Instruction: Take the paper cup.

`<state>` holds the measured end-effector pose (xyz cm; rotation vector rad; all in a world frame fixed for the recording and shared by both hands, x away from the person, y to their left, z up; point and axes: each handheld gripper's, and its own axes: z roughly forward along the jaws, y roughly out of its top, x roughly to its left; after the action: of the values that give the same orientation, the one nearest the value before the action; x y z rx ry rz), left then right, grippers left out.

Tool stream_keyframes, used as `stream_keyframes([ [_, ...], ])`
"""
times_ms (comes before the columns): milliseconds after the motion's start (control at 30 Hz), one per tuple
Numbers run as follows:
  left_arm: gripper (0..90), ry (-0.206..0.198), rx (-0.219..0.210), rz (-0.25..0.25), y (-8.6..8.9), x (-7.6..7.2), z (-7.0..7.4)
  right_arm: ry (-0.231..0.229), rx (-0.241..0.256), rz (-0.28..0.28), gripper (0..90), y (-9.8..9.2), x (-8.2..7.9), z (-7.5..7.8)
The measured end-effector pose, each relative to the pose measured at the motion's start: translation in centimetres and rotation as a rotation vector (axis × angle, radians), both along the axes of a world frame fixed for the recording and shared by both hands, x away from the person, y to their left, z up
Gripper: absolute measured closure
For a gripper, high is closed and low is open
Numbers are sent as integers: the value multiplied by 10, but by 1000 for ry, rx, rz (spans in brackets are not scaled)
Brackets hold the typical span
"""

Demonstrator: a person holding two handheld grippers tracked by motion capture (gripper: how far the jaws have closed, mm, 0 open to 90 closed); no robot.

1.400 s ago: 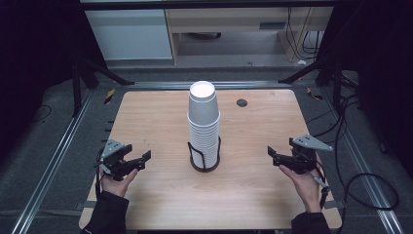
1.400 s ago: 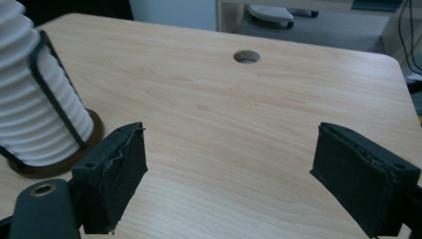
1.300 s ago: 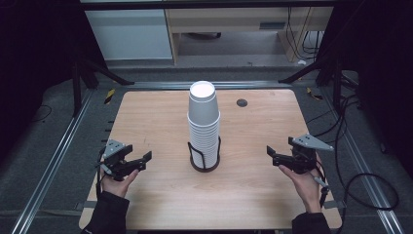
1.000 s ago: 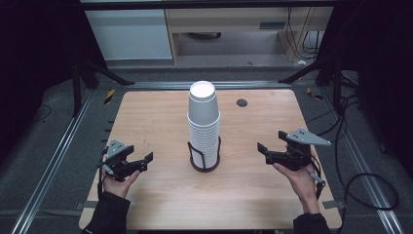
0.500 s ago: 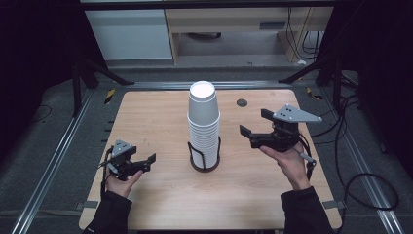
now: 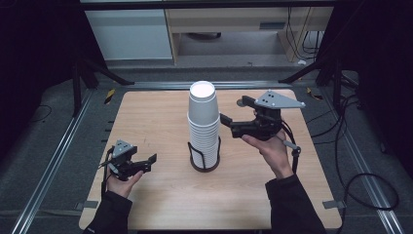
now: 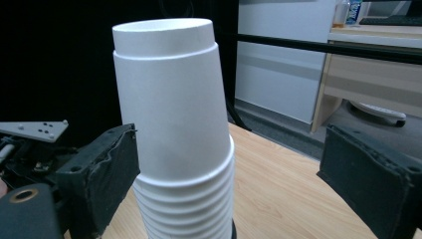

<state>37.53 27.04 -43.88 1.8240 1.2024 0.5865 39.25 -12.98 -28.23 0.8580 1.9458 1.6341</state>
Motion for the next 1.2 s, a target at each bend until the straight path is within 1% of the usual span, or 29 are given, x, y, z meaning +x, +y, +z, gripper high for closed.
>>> stream_keyframes([
  [67,151,2,2,-1,0,0,0,4,-3,1,80,4,2,1],
  [133,151,0,6,-1,-1,0,0,0,5,3,78,9,4,3],
  [200,151,1,4,-1,0,0,0,-2,12,9,78,12,5,4],
  [233,151,1,7,-2,0,0,0,-2,17,20,77,16,6,4],
  [333,151,1,8,-1,0,0,-1,-4,9,31,75,24,8,4],
  [400,151,1,7,-2,0,0,-1,-2,13,36,74,27,9,3],
  [433,151,0,7,-2,0,0,-1,5,10,48,72,31,11,1],
  [467,151,0,7,-2,0,0,0,5,10,48,72,31,11,1],
  [500,151,0,7,-2,0,0,-1,10,3,54,71,36,13,-1],
  [533,151,1,7,-2,0,0,-1,10,3,54,71,36,13,-1],
  [633,151,2,8,-1,0,0,-1,15,8,69,70,44,17,-4],
  [900,150,3,5,1,-1,0,-1,28,-2,73,70,58,27,-9],
  [967,149,4,5,1,-1,0,-1,26,-1,73,70,59,28,-9],
  [1033,149,4,4,2,-1,0,-1,27,11,82,69,64,31,-11],
  [1200,149,3,4,1,0,0,-1,36,4,80,68,70,35,-15],
])
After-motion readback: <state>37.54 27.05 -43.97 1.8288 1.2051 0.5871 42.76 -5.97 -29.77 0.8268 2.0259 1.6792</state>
